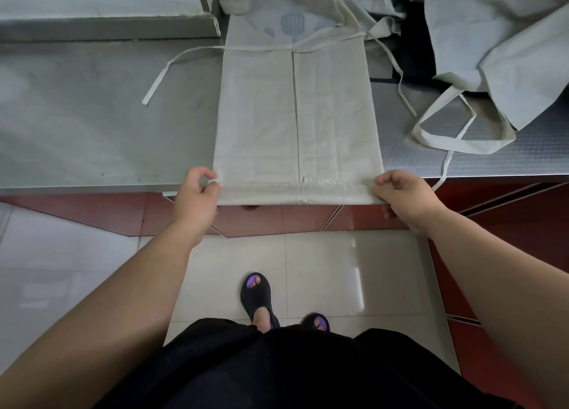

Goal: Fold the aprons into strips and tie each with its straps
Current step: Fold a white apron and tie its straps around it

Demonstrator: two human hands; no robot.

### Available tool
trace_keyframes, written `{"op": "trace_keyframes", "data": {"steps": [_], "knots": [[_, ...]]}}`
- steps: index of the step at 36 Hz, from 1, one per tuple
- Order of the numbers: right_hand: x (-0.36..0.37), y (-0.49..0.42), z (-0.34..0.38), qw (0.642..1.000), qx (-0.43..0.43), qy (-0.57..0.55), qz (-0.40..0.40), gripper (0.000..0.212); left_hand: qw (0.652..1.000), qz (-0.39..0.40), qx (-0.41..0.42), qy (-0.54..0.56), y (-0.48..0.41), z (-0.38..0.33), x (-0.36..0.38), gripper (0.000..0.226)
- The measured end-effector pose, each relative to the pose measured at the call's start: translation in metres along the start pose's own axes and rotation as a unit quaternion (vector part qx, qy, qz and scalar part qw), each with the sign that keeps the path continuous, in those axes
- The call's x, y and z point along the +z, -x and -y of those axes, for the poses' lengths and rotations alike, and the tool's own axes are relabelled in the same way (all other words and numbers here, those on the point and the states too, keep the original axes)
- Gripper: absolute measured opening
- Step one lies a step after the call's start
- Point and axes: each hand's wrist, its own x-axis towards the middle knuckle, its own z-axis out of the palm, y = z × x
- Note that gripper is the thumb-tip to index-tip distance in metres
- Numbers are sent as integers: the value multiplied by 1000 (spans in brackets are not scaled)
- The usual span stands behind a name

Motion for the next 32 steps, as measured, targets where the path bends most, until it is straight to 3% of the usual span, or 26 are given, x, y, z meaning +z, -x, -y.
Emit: {"op": "trace_keyframes", "data": {"steps": [3,6,10,13,15,18,20,23,30,32], "knots": [[-3,-1,4,998,44,-35,32,12,995,42,-76,41,-8,-5,-6,25],[-6,1,4,988,90,-62,106,41,971,91,-153,161,-9,-12,-14,24],[-12,2,8,979,41,157,121,61,956,129,-182,189,-14,-17,-25,45],[-11,-2,12,972,18,205,111,57,951,156,-191,188,-18,-16,-29,51],[-10,-4,12,975,13,199,102,44,948,182,-184,187,-21,-15,-33,51],[-11,-8,11,978,-12,194,78,11,954,204,-158,150,-27,-11,-37,24],[-11,-9,14,980,-26,192,51,21,971,177,-132,93,-32,-9,-36,11],[-7,-9,21,981,-38,191,14,41,992,113,-60,-8,-39,-9,-30,20],[3,-11,26,991,-59,122,-5,17,993,24,42,-111,-45,-10,-19,34],[4,-15,24,987,-50,155,-12,29,990,24,52,-132,-48,-10,-18,36]]}}
